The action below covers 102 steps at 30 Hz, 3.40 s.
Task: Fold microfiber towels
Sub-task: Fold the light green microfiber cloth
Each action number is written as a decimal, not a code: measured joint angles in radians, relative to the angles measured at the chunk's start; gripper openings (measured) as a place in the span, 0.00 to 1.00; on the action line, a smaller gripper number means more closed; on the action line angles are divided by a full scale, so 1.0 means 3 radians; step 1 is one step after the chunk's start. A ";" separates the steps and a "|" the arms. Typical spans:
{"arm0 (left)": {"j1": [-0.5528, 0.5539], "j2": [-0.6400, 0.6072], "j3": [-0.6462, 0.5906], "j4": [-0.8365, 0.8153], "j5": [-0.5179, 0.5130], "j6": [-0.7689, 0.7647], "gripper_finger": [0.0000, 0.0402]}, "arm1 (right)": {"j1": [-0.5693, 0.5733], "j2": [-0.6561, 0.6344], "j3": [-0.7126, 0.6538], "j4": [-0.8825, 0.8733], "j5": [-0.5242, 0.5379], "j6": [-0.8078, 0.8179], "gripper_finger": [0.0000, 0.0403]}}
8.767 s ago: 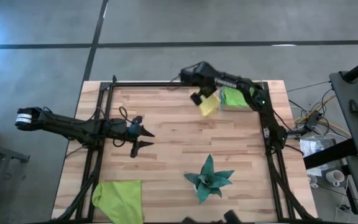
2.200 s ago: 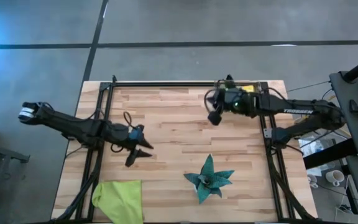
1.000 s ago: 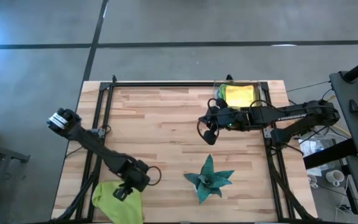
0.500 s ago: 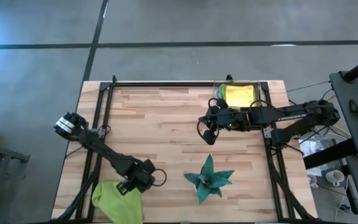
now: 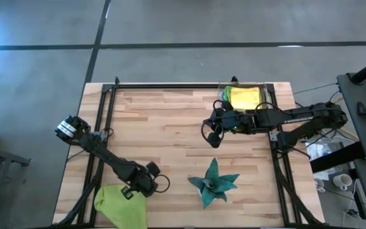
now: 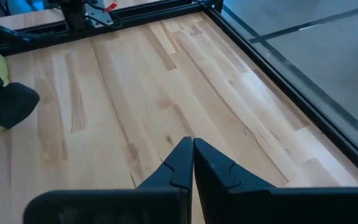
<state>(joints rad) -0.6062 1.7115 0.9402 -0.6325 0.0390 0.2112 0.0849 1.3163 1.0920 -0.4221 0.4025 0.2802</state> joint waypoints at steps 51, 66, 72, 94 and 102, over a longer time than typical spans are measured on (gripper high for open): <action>0.2305 -0.1061 0.1079 -0.0846 -0.1405 0.0283 0.00 | -0.0522 0.0939 0.0142 0.0457 -0.0956 -0.0351 0.52; 0.2326 -0.1093 0.1340 -0.0964 -0.1708 0.0281 0.00 | -0.0537 0.1607 0.0317 0.0366 -0.1883 -0.0308 0.52; 0.2320 -0.1161 0.1321 -0.0976 -0.1707 0.0276 0.00 | -0.0564 0.1763 0.0262 0.0390 -0.1860 -0.0457 0.52; 0.2076 -0.1237 0.1331 -0.0995 -0.1694 0.0188 0.00 | -0.0926 0.1902 0.0209 0.0671 -0.2008 -0.1641 0.49; 0.2055 -0.1242 0.1321 -0.0998 -0.1682 0.0185 0.00 | -0.1021 0.2037 0.0203 0.0719 -0.1861 -0.1617 0.47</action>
<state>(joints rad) 0.0105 1.3389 1.3365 -0.9319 -0.4656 0.2666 -0.2213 1.9275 1.1529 -0.2065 -0.1558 -0.2048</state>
